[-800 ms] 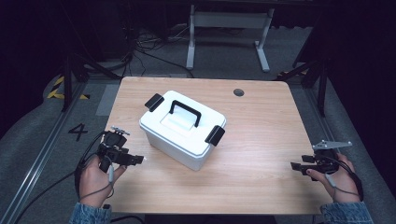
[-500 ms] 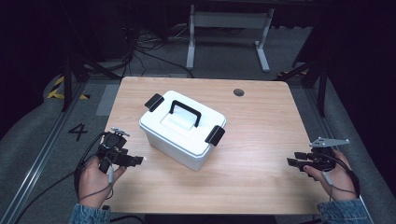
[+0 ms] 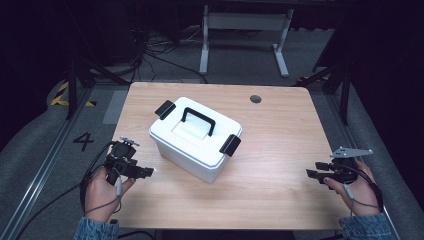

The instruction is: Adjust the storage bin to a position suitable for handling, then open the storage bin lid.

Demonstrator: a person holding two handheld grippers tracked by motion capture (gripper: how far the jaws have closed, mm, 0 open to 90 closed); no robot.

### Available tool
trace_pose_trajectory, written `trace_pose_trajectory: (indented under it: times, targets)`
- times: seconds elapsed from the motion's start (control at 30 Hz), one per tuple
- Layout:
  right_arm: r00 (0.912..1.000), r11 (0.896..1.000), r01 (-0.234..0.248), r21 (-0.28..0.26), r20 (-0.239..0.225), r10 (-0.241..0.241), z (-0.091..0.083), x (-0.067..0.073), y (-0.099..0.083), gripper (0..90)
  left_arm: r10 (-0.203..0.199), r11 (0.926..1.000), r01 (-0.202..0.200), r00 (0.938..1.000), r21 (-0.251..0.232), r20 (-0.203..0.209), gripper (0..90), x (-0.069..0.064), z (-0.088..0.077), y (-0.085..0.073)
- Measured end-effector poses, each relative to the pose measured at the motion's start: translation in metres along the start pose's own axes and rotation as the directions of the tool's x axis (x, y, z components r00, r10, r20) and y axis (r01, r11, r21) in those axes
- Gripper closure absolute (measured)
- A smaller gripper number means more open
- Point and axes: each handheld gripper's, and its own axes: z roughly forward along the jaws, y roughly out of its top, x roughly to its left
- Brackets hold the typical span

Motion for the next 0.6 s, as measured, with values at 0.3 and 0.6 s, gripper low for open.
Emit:
trace_pose_trajectory:
  times: [0.3, 0.6]
  targets:
    - [0.9999, 0.999, -0.005, -0.045, -0.010, 0.004, -0.009, 0.004, 0.004, 48.5, 0.005, 0.9999, -0.005, 1.0000, 0.010, 0.003, 28.4, 0.000, 0.002, 0.002]
    - [0.9980, 0.996, 0.024, -0.085, -0.056, -0.029, -0.013, 0.018, 0.023, 47.8, -0.006, 1.0000, 0.006, 1.0000, 0.003, 0.004, 28.4, -0.001, -0.001, -0.002]
